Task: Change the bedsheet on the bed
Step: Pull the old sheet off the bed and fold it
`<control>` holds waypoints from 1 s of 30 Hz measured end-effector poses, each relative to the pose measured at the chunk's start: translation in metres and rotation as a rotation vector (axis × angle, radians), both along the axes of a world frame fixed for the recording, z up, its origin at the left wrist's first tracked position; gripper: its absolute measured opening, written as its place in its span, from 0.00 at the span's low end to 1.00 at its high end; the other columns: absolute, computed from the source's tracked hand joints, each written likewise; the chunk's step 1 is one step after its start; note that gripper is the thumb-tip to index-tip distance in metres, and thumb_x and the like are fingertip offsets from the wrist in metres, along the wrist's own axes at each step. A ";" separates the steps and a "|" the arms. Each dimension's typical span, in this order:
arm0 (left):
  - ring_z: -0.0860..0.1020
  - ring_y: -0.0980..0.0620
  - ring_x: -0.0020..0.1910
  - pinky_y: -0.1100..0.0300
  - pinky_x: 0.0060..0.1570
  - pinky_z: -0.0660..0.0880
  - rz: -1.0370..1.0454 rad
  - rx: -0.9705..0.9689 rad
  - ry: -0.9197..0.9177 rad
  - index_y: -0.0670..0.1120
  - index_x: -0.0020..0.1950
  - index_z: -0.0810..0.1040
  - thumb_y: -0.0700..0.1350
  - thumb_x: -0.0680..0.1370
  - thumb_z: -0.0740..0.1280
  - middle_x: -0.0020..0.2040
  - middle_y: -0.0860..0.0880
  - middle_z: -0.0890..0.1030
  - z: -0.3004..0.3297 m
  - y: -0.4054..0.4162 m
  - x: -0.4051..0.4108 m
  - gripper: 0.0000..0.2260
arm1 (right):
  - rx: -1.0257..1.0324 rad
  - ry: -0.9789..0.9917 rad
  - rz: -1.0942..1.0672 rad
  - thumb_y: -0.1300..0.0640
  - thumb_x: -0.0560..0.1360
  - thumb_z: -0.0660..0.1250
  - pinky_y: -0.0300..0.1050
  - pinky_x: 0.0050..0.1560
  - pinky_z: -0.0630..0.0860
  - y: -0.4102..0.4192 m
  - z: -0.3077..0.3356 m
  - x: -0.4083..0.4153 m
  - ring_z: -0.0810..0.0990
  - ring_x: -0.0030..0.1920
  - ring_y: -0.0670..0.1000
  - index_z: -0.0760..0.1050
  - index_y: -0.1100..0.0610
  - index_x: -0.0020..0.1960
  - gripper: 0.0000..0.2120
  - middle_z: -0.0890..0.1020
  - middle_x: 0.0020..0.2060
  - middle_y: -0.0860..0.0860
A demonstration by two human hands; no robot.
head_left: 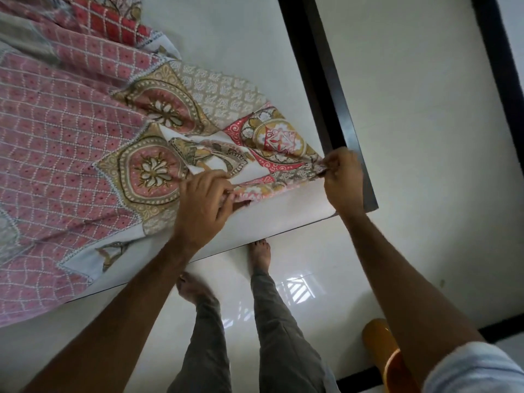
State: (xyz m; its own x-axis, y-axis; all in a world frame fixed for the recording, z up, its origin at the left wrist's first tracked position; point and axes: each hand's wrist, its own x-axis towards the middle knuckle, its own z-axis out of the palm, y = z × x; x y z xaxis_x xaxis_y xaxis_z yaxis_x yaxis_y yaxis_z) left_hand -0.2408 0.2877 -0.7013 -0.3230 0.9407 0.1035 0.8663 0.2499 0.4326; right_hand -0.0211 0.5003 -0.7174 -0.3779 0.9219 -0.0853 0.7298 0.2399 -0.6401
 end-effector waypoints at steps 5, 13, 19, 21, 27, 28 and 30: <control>0.77 0.42 0.52 0.44 0.50 0.75 0.294 0.168 -0.142 0.46 0.50 0.79 0.48 0.81 0.68 0.55 0.45 0.76 0.012 0.024 -0.003 0.06 | -0.298 0.212 -0.157 0.73 0.71 0.68 0.48 0.49 0.81 -0.006 -0.012 0.009 0.82 0.46 0.50 0.76 0.58 0.48 0.12 0.82 0.45 0.50; 0.78 0.51 0.35 0.58 0.34 0.65 0.563 -0.029 -0.294 0.50 0.51 0.82 0.52 0.79 0.70 0.38 0.53 0.81 0.003 0.085 -0.032 0.06 | -0.049 -0.008 0.260 0.76 0.71 0.62 0.45 0.46 0.77 0.016 -0.013 0.025 0.79 0.45 0.52 0.79 0.57 0.40 0.16 0.77 0.44 0.54; 0.83 0.49 0.35 0.48 0.37 0.80 0.551 -0.101 -0.377 0.54 0.52 0.76 0.55 0.76 0.62 0.38 0.53 0.84 -0.019 0.094 -0.041 0.09 | -0.061 -0.432 0.188 0.54 0.74 0.66 0.57 0.55 0.71 -0.002 -0.020 -0.005 0.75 0.55 0.58 0.80 0.54 0.52 0.09 0.75 0.52 0.53; 0.82 0.48 0.36 0.47 0.37 0.79 0.539 -0.074 -0.354 0.51 0.53 0.76 0.52 0.78 0.62 0.39 0.51 0.84 -0.021 0.091 -0.039 0.08 | 0.094 -0.486 0.225 0.42 0.71 0.68 0.54 0.53 0.67 -0.006 -0.016 -0.015 0.73 0.52 0.56 0.77 0.53 0.51 0.17 0.74 0.50 0.52; 0.78 0.45 0.35 0.48 0.32 0.73 0.452 -0.033 -0.388 0.45 0.54 0.74 0.45 0.79 0.64 0.38 0.46 0.80 -0.023 0.083 -0.038 0.06 | 0.255 -0.391 0.337 0.50 0.73 0.70 0.53 0.50 0.66 -0.010 -0.019 -0.031 0.78 0.45 0.56 0.75 0.55 0.50 0.11 0.80 0.44 0.51; 0.77 0.46 0.35 0.52 0.32 0.70 0.424 -0.019 -0.367 0.43 0.54 0.75 0.45 0.79 0.65 0.38 0.47 0.78 -0.020 0.082 -0.036 0.06 | 0.248 -0.371 0.318 0.52 0.74 0.69 0.52 0.49 0.66 -0.006 -0.017 -0.026 0.78 0.41 0.56 0.74 0.55 0.48 0.08 0.80 0.40 0.50; 0.74 0.50 0.39 0.60 0.35 0.66 0.311 -0.001 -0.269 0.42 0.52 0.75 0.45 0.78 0.66 0.42 0.50 0.76 -0.015 0.076 -0.031 0.07 | 0.276 -0.334 0.307 0.56 0.74 0.67 0.51 0.46 0.67 0.003 -0.010 -0.005 0.77 0.35 0.56 0.71 0.55 0.45 0.05 0.78 0.36 0.49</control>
